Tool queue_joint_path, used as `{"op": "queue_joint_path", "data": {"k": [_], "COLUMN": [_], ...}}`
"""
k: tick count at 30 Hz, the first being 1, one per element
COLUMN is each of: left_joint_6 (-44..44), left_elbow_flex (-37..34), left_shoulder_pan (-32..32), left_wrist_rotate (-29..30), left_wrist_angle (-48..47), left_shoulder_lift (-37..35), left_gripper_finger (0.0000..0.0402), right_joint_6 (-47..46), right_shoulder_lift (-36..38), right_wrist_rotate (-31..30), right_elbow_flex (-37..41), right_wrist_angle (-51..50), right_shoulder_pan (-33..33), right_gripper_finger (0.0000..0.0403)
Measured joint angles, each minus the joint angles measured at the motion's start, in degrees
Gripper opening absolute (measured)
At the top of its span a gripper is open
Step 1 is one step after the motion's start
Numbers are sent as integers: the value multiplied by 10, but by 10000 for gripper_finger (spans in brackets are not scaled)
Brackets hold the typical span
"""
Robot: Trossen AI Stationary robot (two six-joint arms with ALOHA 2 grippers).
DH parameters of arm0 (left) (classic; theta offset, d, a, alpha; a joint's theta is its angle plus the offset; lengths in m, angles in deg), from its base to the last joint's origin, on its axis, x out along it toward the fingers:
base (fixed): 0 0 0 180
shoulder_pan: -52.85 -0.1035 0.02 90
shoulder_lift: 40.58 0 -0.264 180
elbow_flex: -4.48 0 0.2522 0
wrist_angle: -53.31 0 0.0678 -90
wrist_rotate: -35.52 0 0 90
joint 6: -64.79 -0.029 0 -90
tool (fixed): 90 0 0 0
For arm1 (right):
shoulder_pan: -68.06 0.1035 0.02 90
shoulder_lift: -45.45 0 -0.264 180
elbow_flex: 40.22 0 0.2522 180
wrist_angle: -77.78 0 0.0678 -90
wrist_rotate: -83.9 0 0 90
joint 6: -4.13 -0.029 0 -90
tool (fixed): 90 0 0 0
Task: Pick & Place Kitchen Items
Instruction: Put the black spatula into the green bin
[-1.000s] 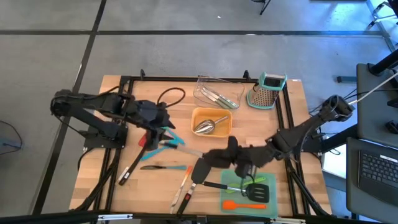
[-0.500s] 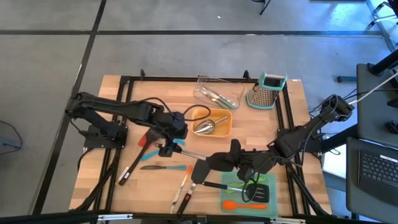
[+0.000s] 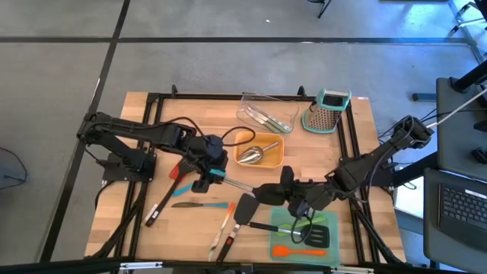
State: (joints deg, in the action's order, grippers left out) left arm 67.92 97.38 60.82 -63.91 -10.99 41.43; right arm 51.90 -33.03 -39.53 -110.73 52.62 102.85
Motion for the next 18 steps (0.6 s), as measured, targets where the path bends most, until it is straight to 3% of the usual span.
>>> {"op": "queue_joint_path", "data": {"k": [6,18], "left_joint_6": [-22,-23], "left_elbow_flex": [0,0], "left_shoulder_pan": [12,13], "left_wrist_rotate": [55,35], "left_wrist_angle": [2,10], "left_shoulder_lift": [6,41], "left_gripper_finger": [204,204], "right_joint_6": [0,2], "right_shoulder_lift": [0,0], "right_wrist_rotate": [2,4], "right_elbow_flex": [0,0], "right_wrist_angle": [3,0], "right_shoulder_pan": [0,0], "right_gripper_finger": [7,7]}}
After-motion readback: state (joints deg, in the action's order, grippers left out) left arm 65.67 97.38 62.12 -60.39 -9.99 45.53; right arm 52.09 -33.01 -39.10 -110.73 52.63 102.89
